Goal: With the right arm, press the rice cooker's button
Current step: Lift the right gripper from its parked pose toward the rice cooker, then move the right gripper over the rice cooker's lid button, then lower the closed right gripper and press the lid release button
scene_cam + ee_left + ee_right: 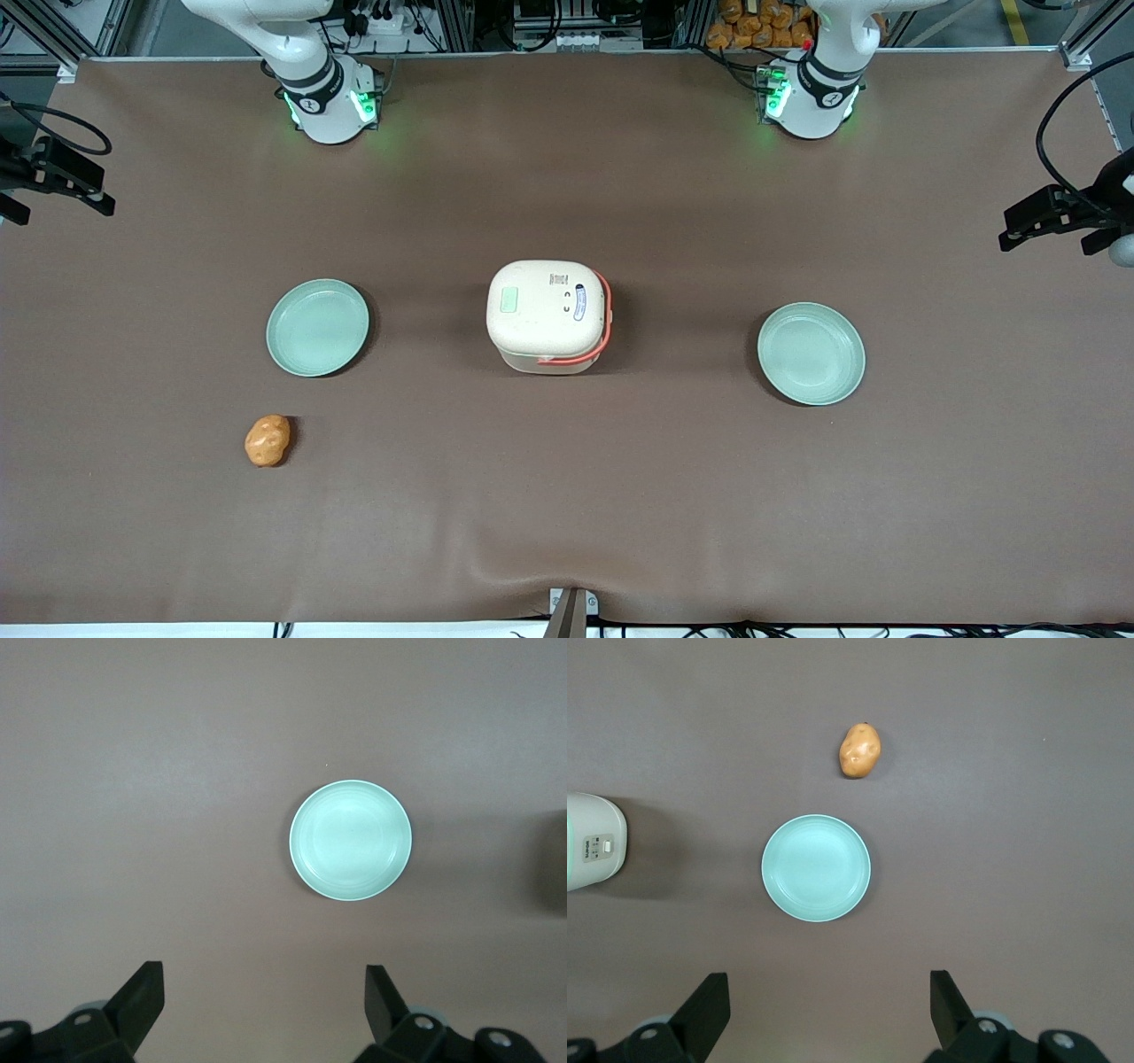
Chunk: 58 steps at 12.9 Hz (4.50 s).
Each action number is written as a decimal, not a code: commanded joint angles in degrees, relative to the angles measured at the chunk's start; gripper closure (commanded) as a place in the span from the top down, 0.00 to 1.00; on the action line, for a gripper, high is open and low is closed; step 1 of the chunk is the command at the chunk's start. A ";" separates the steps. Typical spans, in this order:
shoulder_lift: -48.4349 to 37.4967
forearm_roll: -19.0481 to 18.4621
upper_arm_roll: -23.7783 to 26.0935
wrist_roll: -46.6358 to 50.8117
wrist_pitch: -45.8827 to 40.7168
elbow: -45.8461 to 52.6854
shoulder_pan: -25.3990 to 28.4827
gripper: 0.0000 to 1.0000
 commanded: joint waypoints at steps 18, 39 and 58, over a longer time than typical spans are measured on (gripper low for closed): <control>9.83 4.68 0.53 13.54 7.86 0.90 19.06 1.00; 25.92 3.20 0.35 46.70 27.81 -3.40 39.82 0.00; 30.93 3.10 0.09 50.13 32.66 -4.81 40.09 0.00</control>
